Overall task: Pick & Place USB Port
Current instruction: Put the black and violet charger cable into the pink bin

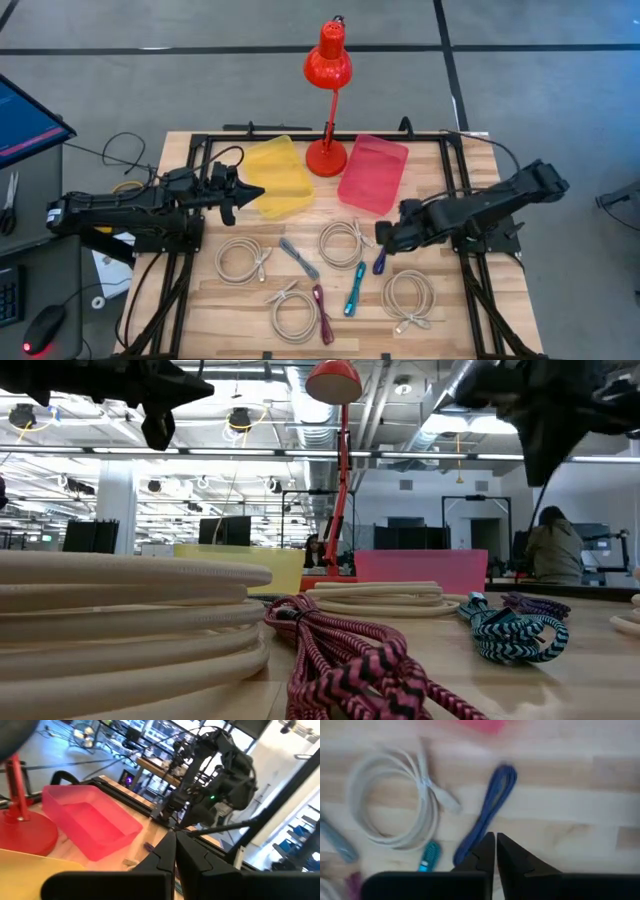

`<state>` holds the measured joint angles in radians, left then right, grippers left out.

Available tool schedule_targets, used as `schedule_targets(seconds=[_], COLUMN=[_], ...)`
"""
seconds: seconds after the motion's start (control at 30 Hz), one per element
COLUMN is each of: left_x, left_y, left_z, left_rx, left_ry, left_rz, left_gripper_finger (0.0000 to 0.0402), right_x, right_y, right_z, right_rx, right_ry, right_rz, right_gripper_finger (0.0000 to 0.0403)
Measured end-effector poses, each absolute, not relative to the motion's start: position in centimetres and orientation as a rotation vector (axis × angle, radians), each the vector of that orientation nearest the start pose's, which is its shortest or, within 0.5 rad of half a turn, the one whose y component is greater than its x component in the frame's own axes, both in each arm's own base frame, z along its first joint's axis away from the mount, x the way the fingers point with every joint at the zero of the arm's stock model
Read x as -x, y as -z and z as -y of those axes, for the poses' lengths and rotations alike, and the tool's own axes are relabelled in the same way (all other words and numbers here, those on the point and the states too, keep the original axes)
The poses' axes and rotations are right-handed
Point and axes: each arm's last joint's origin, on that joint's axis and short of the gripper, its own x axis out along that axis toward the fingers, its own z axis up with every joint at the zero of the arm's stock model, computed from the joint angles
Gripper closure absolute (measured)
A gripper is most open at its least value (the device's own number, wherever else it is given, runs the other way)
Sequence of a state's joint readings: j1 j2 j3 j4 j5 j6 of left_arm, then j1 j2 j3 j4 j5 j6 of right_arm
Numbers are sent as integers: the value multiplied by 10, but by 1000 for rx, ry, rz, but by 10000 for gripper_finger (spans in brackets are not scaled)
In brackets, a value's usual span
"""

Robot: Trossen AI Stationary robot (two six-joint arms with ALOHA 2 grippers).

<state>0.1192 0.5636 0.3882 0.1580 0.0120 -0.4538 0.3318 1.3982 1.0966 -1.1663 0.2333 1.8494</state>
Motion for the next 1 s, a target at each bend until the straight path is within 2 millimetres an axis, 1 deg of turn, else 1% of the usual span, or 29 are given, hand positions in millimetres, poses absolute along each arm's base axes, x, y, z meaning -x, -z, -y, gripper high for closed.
schedule_targets(seconds=[0.13,0.33,0.5,0.6,0.7,1.0], left_x=[-144,-144,-144,-144,-144,-144], left_y=[-259,-259,-259,-259,-259,-259], left_z=[-16,-16,-16,-16,-16,-16], left_rx=[455,452,452,452,452,451], left_ry=[-79,-79,-79,-79,-79,-80], left_rz=[-1,-1,-2,-2,-2,-2], left_gripper_finger=[392,392,392,392,392,394], right_x=[-242,-261,-269,-272,-276,-284], right_y=[-233,-207,-188,-178,-171,-150], right_z=[-79,-86,-89,-91,-93,-96], right_rx=[-1135,-1120,-1078,-1057,-1063,-1048], right_ry=[1154,1170,1205,1211,1206,1222], right_rz=[-1040,-1066,-1102,-1151,-1164,-1182], right_gripper_finger=[341,266,228,221,222,257])
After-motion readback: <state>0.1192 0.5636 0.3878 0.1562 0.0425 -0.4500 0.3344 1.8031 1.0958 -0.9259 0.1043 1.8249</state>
